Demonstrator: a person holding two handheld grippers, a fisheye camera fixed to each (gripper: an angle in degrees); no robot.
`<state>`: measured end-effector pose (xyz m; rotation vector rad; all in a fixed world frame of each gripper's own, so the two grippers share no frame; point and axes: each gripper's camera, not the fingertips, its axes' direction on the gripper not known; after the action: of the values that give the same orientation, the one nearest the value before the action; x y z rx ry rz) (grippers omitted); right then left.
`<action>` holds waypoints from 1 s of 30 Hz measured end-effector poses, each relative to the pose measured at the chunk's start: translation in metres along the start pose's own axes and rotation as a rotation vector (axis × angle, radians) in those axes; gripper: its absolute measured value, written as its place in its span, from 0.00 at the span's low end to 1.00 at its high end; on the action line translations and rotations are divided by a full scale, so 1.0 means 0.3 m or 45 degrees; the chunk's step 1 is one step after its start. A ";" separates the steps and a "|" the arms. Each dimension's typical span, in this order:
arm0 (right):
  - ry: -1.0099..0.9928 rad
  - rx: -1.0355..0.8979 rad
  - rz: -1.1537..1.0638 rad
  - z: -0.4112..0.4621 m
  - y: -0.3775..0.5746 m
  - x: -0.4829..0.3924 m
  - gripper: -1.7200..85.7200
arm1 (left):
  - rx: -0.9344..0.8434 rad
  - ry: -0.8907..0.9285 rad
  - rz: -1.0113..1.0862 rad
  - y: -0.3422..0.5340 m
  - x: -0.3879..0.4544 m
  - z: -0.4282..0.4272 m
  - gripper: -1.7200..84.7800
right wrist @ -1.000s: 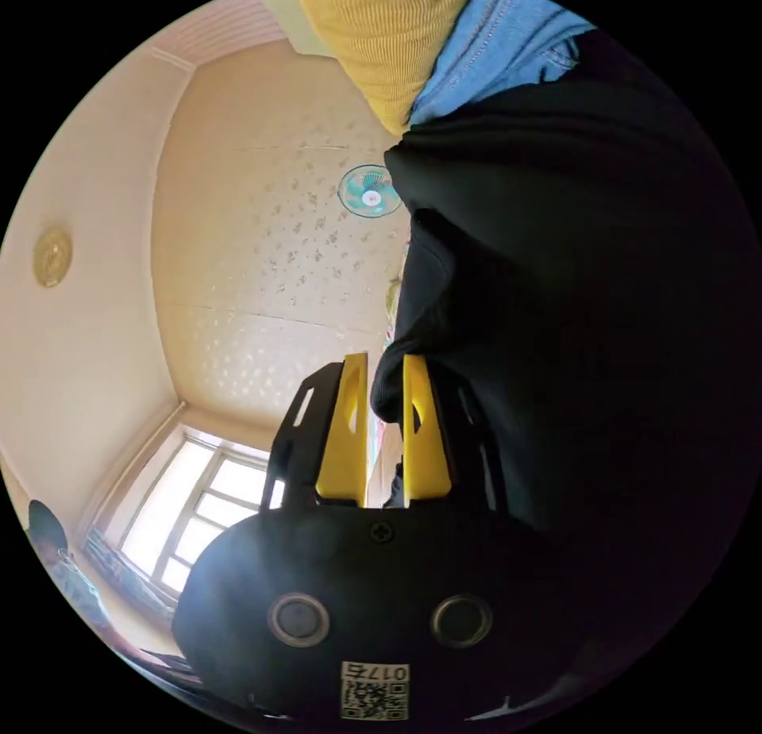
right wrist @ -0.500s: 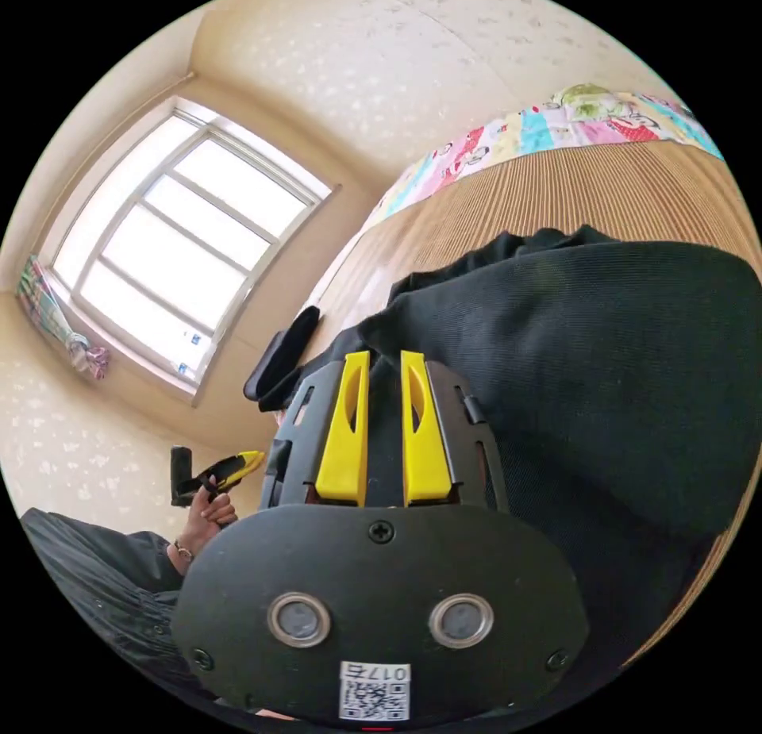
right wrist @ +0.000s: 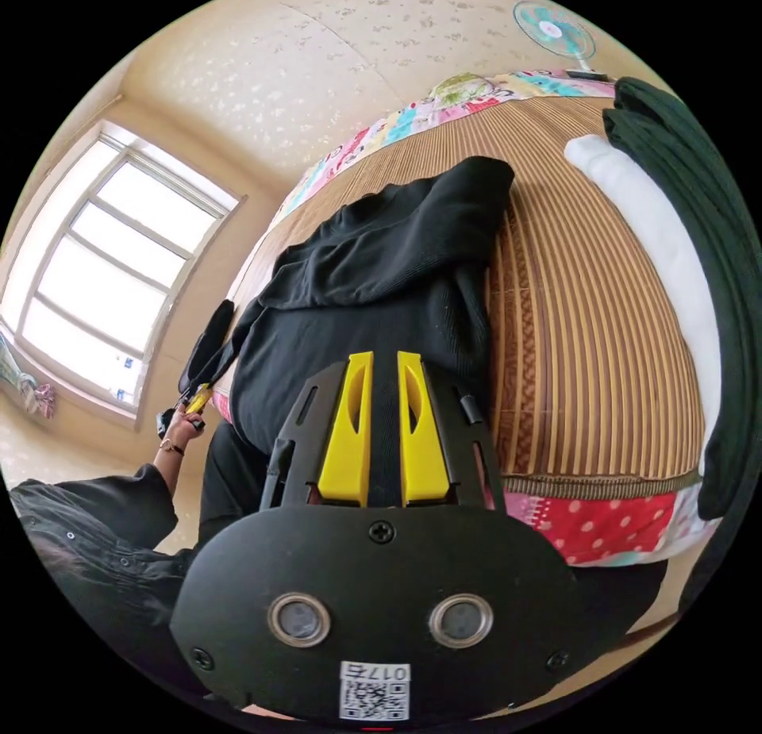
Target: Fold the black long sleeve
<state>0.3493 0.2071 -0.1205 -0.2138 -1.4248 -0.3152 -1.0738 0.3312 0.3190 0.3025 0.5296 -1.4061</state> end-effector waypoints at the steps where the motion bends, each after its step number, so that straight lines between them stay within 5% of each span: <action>1: -0.049 0.059 -0.001 0.011 0.006 0.013 0.06 | -0.005 0.023 -0.018 0.008 -0.006 -0.020 0.06; 5: -0.032 0.190 0.044 0.120 0.067 0.062 0.03 | 0.099 0.192 0.079 0.042 0.066 -0.150 0.02; 11: -0.025 0.214 0.001 0.152 0.080 0.047 0.02 | 0.161 0.558 0.577 0.170 0.574 -0.263 0.01; 17: -0.094 0.210 0.009 0.176 0.067 0.050 0.02 | -0.440 0.821 1.164 0.867 1.166 0.095 0.03; 19: -0.166 0.172 0.037 0.177 0.053 0.066 0.02 | -0.740 0.690 1.337 1.178 1.245 0.265 0.08; 26: 0.220 -0.066 -0.140 0.124 0.018 -0.118 0.02 | -0.770 0.299 1.429 1.411 0.973 0.316 0.11; 30: 0.344 0.049 -0.224 0.006 0.071 -0.252 0.02 | -0.645 -0.219 1.403 1.290 0.733 0.290 0.10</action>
<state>0.3462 0.2344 -0.1943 -0.0123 -1.1829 -0.4432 -0.6623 0.1595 0.2367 0.0271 0.4413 -0.2065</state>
